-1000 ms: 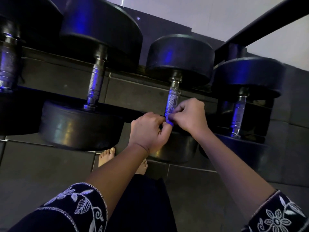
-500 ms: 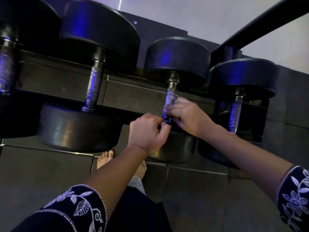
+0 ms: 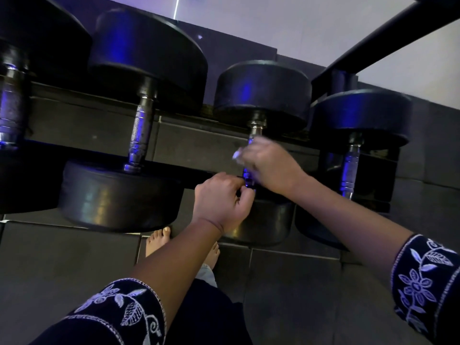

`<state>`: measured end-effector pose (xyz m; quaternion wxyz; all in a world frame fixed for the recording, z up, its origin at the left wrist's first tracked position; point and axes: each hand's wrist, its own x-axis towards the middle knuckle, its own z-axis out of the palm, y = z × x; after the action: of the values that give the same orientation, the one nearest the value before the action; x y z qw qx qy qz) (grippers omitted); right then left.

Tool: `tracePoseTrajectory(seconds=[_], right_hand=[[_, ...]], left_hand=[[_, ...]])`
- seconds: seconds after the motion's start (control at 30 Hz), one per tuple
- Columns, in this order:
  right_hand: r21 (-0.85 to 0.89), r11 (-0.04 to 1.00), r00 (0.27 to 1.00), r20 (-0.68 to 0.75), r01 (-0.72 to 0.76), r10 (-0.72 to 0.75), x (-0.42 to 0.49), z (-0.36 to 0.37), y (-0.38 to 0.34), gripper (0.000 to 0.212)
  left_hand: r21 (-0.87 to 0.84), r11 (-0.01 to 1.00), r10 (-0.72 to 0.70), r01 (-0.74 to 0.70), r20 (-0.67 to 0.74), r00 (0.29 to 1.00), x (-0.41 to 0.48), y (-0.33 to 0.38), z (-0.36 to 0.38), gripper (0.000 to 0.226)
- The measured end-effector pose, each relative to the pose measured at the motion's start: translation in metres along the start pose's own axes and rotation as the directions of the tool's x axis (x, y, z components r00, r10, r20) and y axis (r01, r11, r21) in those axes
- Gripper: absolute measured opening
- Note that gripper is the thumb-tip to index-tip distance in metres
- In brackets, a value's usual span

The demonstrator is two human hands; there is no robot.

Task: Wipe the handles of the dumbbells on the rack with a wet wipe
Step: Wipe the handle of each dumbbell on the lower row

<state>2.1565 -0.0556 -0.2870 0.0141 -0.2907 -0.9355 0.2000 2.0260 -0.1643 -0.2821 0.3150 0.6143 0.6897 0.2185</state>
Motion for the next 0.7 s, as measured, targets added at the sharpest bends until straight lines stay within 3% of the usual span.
tracePoseTrajectory(seconds=[0.07,0.1,0.23,0.27,0.37,0.4,0.5,0.57,0.63,0.7], right_hand=[[-0.017,0.997,0.978,-0.196,-0.076,0.071,0.009,-0.006,0.011,0.017],[0.000,0.996,0.970,-0.226,-0.089,0.086,0.012,-0.007,0.011,0.017],[0.015,0.996,0.987,0.135,0.091,-0.093,-0.002,0.006,-0.004,0.009],[-0.003,0.996,0.988,0.128,0.086,-0.085,-0.006,0.004,-0.002,0.011],[0.062,0.996,0.981,-0.180,-0.066,0.077,-0.003,-0.006,0.012,0.026],[0.078,0.994,0.973,-0.215,-0.071,0.086,-0.002,-0.007,0.012,0.027],[0.019,0.996,0.994,-0.055,0.091,-0.090,-0.007,-0.002,0.007,0.025],[0.038,0.999,0.993,-0.116,-0.003,0.007,-0.011,-0.004,0.011,0.020],[0.121,0.974,0.930,-0.295,-0.190,0.218,-0.014,-0.007,0.013,0.016],[0.174,0.953,0.899,-0.325,-0.248,0.293,-0.017,-0.003,0.004,0.012]], left_hand=[[0.002,1.000,-0.011,0.011,-0.005,1.000,0.000,0.000,0.002,0.033],[0.002,1.000,-0.010,0.010,-0.003,1.000,0.000,0.000,0.002,0.034],[-0.029,1.000,0.010,-0.009,0.012,1.000,-0.001,-0.003,0.002,0.036],[-0.030,1.000,0.008,-0.008,0.012,1.000,-0.002,-0.003,0.002,0.037],[-0.011,1.000,-0.001,0.001,-0.014,1.000,-0.001,-0.002,0.002,0.039],[-0.010,1.000,-0.002,0.001,-0.025,1.000,-0.001,-0.002,0.002,0.038],[-0.033,0.999,0.016,-0.016,-0.001,1.000,-0.003,-0.003,0.001,0.038],[-0.047,0.999,0.003,-0.004,-0.014,1.000,-0.002,-0.002,0.000,0.036],[-0.063,0.998,-0.015,0.013,-0.024,1.000,-0.002,-0.002,0.000,0.034],[-0.076,0.997,-0.003,0.002,-0.021,1.000,-0.001,-0.003,0.001,0.033]])
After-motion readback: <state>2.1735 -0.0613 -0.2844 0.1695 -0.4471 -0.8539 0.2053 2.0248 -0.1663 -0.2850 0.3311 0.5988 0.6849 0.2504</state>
